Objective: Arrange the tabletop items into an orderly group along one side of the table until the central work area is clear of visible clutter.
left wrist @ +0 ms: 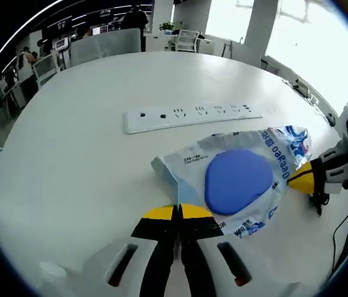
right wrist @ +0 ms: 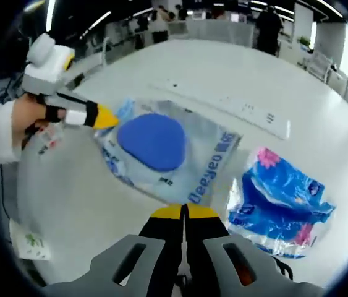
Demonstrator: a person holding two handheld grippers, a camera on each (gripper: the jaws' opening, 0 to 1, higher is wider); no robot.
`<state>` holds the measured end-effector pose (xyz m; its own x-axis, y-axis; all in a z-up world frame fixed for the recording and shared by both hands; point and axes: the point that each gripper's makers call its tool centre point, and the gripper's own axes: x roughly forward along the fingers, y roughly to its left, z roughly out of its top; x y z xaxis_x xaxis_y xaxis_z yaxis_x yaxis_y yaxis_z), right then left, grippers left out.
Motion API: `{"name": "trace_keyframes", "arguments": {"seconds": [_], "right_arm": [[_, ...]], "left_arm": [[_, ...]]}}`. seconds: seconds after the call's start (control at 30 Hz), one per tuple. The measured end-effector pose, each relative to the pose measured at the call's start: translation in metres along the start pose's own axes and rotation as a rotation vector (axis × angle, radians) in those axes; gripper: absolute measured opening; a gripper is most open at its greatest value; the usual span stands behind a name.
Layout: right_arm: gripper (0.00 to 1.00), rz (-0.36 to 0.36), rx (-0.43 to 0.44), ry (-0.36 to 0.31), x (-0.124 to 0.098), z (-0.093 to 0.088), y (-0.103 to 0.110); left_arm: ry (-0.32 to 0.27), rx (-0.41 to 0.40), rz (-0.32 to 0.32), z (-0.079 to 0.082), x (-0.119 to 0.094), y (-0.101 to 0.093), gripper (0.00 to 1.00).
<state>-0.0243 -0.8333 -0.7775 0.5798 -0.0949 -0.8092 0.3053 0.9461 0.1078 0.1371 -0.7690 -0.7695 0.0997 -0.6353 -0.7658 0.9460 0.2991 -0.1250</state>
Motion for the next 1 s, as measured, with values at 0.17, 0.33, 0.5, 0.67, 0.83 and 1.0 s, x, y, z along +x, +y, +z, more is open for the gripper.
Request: {"name": "trace_keyframes", "arguments": {"seconds": [0.17, 0.33, 0.5, 0.67, 0.83, 1.0], "right_arm": [[0.00, -0.016, 0.017, -0.002, 0.001, 0.000, 0.000], [0.00, -0.014, 0.029, -0.001, 0.001, -0.001, 0.000], [0.00, -0.003, 0.047, 0.009, 0.000, 0.001, -0.001], [0.00, 0.014, 0.112, -0.045, -0.010, 0.010, 0.003], [0.04, 0.031, 0.107, -0.111, -0.029, 0.017, 0.009], [0.21, 0.050, 0.120, -0.194, -0.052, 0.024, 0.013]], "left_arm": [[0.015, -0.042, 0.054, 0.001, -0.005, 0.005, 0.12], [-0.190, -0.028, 0.114, 0.043, -0.021, 0.012, 0.78], [-0.220, 0.022, 0.073, 0.059, -0.031, 0.008, 1.00], [-0.177, 0.037, 0.052, 0.046, -0.039, 0.005, 1.00], [-0.163, 0.037, 0.090, 0.037, -0.056, 0.009, 1.00], [-0.175, 0.016, 0.101, 0.036, -0.076, 0.008, 1.00]]}}
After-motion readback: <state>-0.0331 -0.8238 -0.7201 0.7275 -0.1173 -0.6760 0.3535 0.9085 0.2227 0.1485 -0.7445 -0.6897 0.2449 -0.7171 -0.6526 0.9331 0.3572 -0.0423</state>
